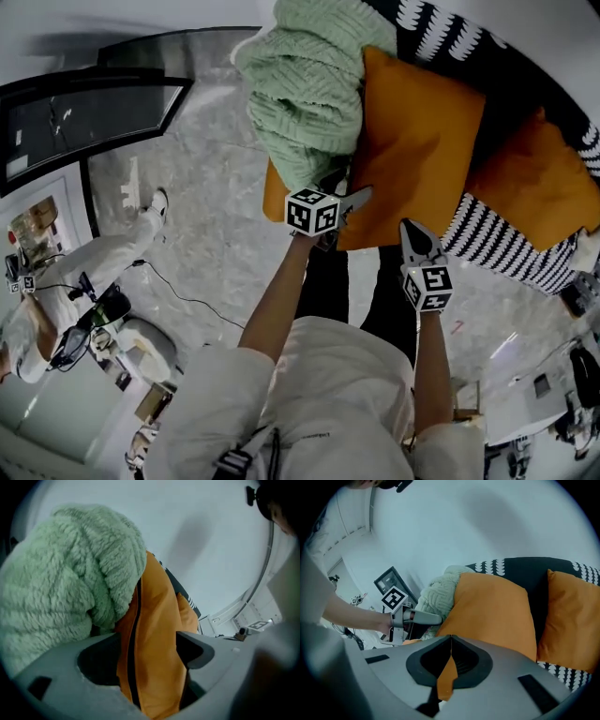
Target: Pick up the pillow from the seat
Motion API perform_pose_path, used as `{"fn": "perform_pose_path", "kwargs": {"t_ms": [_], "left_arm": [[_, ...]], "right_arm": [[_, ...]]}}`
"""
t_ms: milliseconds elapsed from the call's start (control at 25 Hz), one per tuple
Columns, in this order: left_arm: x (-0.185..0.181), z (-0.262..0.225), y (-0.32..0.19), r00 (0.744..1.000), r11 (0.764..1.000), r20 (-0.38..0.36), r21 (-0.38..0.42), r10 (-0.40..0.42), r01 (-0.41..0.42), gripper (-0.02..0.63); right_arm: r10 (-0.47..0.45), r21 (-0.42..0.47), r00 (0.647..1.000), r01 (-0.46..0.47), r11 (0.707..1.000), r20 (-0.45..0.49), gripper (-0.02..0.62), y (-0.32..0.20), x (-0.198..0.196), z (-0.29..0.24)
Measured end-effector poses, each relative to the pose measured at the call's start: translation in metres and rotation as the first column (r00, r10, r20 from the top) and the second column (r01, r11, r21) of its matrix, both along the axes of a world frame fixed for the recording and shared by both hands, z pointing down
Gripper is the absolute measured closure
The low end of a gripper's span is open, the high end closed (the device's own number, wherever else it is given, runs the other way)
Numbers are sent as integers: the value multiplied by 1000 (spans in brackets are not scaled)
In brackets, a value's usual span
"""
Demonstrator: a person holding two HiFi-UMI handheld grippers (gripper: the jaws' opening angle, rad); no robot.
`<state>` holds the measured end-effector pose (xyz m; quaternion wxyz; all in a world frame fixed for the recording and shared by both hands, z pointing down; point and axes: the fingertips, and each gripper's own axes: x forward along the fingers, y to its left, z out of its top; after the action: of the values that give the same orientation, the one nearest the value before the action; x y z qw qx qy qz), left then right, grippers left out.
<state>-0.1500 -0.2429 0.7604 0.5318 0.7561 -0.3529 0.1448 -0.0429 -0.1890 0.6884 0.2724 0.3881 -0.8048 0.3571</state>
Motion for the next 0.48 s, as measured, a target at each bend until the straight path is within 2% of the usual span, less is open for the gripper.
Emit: {"fn": "perform_pose_path", "kwargs": {"t_ms": [80, 160, 320, 480], "left_arm": [[5, 8, 0, 998, 1000, -69, -7, -4, 3, 196], [8, 13, 1, 995, 1000, -99, -1, 10, -10, 145], [13, 27, -1, 994, 1000, -107, -3, 17, -18, 89], [22, 41, 0, 990, 998, -136, -29, 43, -47, 64]], "right_arm": [[-32, 19, 999, 33, 999, -4, 588, -13, 2, 12], [-54, 39, 999, 54, 998, -1, 588, -25, 5, 18], [-68, 76, 997, 66, 995, 25, 588, -47, 12, 24], [-85, 114, 996, 82, 990, 21, 588, -54, 17, 28]]}}
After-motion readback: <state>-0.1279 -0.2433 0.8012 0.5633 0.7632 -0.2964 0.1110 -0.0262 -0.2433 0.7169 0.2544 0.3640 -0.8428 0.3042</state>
